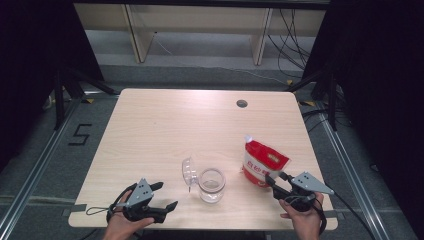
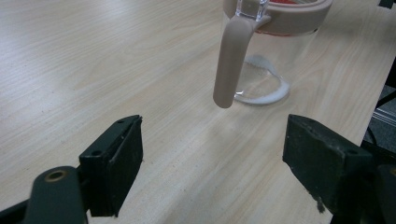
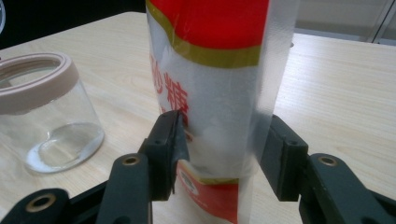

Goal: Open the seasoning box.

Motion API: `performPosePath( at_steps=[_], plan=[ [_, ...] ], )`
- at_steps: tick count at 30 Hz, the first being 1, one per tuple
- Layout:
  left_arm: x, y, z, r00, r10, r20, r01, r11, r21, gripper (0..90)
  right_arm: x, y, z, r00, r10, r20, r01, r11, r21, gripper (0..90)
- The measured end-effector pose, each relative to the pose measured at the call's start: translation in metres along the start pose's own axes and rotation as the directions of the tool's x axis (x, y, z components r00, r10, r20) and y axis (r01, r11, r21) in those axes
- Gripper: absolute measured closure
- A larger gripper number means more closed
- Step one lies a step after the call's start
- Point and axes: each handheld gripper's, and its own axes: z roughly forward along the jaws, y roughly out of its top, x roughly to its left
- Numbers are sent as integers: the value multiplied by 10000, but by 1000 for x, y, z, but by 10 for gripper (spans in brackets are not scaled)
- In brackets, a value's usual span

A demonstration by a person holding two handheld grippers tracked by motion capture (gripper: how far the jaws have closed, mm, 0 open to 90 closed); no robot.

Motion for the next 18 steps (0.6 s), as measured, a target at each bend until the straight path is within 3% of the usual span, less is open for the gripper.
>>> performPosePath(
  at_steps=[1, 2, 6, 7, 8, 9, 12, 14, 18],
  plan=[
    [0, 0, 0, 10000, 12, 20, -12, 10000, -37, 198, 1, 0, 1, 10000, -2, 21, 2, 9999, -107, 539],
    [0, 0, 0, 10000, 6, 16, -6, 10000, -31, 198, 3, -1, -1, 9996, 294, -7, -294, 9995, -62, 542],
    [1, 0, 0, 10000, 58, 19, -58, 10000, -26, 197, 1, -1, -2, 9999, 129, -60, -129, 9999, 2, 545],
    [1, 0, 0, 10000, -7, 9, 7, 10000, 34, 197, 3, -1, -2, 9993, 379, -17, -379, 9993, 42, 544],
    [1, 0, 0, 10000, 11, -4, -11, 10000, 59, 197, 0, -2, 0, 10000, 63, 40, -63, 9999, -133, 544],
    [2, 0, -1, 9999, 117, -64, -116, 9999, 122, 197, 2, -2, -1, 9994, 359, -28, -359, 9993, -76, 542],
    [4, 1, -1, 9996, 273, -89, -272, 9996, 103, 197, -4, -2, 1, 9986, -518, -94, 515, 9982, -317, 472],
    [2, 0, 0, 10000, -36, -65, 36, 10000, 20, 197, -4, -2, 1, 9993, -336, -141, 332, 9990, -298, 445],
    [2, 1, 1, 10000, 5, -28, -5, 10000, -22, 196, -6, -2, 2, 9970, -610, -474, 566, 9944, -893, 354]
  ],
)
